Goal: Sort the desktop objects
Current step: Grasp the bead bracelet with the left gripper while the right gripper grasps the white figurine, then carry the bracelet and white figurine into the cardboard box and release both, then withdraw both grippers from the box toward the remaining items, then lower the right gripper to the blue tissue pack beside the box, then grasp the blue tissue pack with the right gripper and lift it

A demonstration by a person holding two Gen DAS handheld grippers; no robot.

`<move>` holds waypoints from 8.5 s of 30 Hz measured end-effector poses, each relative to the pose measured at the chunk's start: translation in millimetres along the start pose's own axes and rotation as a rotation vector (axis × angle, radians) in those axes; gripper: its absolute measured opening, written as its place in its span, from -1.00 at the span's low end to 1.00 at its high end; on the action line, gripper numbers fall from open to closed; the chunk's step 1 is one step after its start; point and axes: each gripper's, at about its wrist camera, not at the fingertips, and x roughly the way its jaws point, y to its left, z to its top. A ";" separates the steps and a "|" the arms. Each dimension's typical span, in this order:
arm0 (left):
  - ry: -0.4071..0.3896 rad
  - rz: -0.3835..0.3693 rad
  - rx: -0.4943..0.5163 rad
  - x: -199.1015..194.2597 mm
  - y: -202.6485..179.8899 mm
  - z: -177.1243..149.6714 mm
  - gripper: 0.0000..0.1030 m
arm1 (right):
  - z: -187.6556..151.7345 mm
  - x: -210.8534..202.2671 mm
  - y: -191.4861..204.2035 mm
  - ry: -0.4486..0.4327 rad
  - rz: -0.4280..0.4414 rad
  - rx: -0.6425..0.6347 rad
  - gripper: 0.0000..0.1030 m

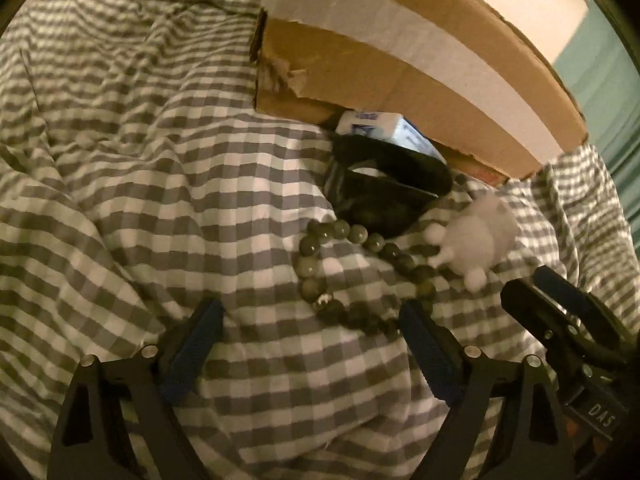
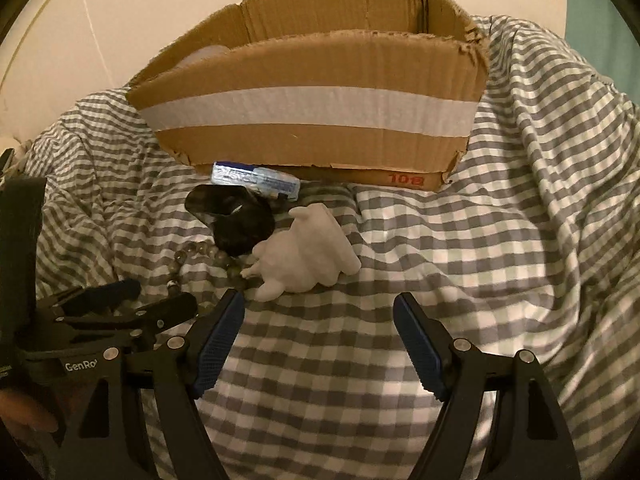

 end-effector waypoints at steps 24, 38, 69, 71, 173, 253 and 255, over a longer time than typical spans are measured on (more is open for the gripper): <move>-0.025 -0.032 -0.019 -15.7 27.1 14.7 -0.76 | 16.5 44.6 0.1 0.052 -0.004 -0.036 0.19; -0.101 -0.024 0.032 -77.4 23.3 -4.4 -0.78 | -3.3 -42.0 6.9 -0.016 -0.075 -0.057 0.19; -0.445 -0.087 0.205 -254.6 -37.3 66.3 -0.78 | 97.6 -200.7 74.0 -0.285 -0.185 -0.238 0.19; -0.455 -0.087 0.208 -257.4 -39.8 76.8 -0.78 | 109.7 -199.0 75.2 -0.295 -0.166 -0.233 0.19; -0.193 0.039 0.223 18.3 -57.3 36.0 1.00 | 54.2 -24.6 -35.1 -0.104 -0.080 0.215 0.65; -0.284 0.306 -0.063 -42.9 63.1 66.0 0.50 | 57.1 65.1 79.5 -0.107 0.068 0.060 0.42; -0.290 0.291 -0.074 -51.7 65.8 62.8 0.50 | 55.8 54.1 79.8 -0.108 0.067 0.055 0.42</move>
